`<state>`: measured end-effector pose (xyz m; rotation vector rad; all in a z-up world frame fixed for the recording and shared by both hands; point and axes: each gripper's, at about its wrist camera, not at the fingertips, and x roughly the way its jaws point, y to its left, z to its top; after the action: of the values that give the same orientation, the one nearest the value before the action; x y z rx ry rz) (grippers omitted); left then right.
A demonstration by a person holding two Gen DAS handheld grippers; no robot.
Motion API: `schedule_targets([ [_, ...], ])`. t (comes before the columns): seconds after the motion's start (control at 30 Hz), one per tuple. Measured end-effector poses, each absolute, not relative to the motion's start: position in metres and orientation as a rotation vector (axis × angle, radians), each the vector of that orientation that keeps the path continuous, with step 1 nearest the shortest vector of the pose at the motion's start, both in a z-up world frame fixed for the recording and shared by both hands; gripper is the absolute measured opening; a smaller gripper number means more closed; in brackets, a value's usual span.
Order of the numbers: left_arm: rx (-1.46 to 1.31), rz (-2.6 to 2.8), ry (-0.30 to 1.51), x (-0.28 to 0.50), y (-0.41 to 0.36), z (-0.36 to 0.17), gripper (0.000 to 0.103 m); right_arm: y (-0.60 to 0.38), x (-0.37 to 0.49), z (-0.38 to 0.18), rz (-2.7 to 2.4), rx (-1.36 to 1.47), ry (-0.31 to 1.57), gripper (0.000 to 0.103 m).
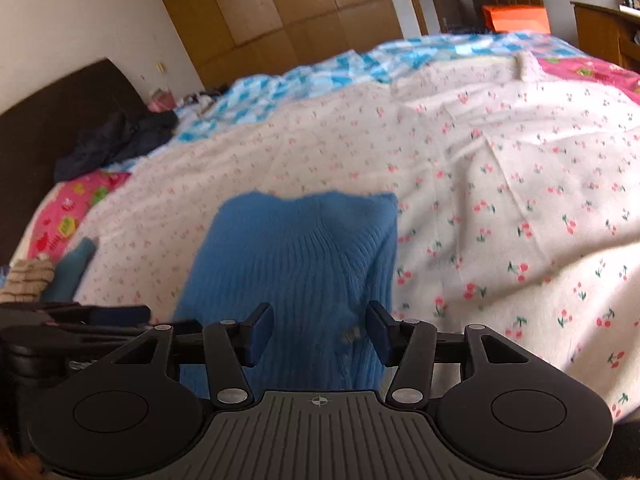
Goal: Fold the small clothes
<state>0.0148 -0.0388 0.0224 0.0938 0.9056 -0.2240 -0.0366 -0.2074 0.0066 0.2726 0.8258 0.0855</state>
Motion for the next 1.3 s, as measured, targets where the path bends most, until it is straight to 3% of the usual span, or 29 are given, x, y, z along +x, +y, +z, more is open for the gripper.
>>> schedule_targets([
  [0.63, 0.069, -0.22, 0.96, -0.009, -0.03, 0.01, 0.077, -0.19, -0.067, 0.03, 0.047, 0.184, 0.811, 0.051],
  [1.3, 0.145, -0.154, 1.056, -0.026, -0.038, 0.0, 0.078, -0.179, -0.089, 0.023, 0.031, 0.118, 0.872, 0.056],
])
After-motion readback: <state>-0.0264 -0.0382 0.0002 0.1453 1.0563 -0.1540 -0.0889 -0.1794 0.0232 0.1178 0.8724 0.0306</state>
